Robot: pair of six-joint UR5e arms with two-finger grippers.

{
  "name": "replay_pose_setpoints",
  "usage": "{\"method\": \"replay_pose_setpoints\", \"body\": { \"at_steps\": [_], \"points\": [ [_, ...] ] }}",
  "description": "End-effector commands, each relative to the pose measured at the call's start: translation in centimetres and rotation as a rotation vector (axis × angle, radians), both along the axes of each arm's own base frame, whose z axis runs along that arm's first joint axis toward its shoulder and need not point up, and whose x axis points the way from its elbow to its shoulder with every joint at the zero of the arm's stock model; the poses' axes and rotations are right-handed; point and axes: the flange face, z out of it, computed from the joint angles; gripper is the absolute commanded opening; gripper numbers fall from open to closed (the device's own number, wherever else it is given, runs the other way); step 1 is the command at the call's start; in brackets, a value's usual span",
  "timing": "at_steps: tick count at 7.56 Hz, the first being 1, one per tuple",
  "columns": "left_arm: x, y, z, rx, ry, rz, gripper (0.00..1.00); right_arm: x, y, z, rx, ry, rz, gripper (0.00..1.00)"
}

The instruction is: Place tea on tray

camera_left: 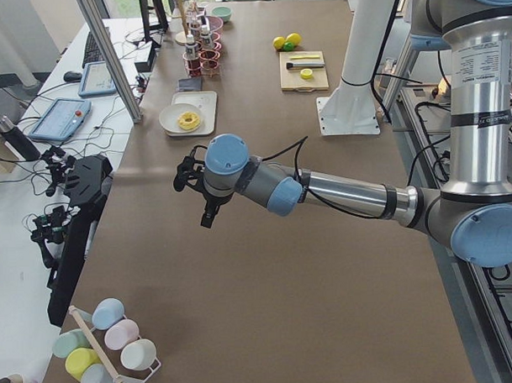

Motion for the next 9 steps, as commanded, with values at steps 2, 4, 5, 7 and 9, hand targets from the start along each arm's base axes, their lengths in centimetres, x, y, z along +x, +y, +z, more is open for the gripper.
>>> {"method": "replay_pose_setpoints", "body": {
  "at_steps": [2, 4, 5, 7, 9],
  "points": [
    [3.0, 0.2, -1.0, 0.006, 0.036, 0.007, 0.99, -10.4, -3.5, -8.9, -0.109, -0.067, 0.081, 1.00],
    [3.7, 0.3, -1.1, 0.017, 0.043, 0.014, 0.99, -12.7, -5.2, -8.2, -0.059, -0.051, 0.122, 0.99],
    [3.9, 0.3, -1.1, 0.022, 0.043, 0.020, 0.99, -14.2, -6.2, -7.0, -0.016, -0.071, 0.146, 0.98],
    [4.1, 0.4, -1.1, 0.037, 0.044, 0.023, 0.99, -16.1, -7.1, -5.4, 0.022, -0.068, 0.185, 0.88],
    [4.4, 0.4, -1.1, 0.037, 0.044, 0.029, 0.99, -17.7, -7.5, -6.8, 0.026, -0.068, 0.210, 0.86]
  ]
}}
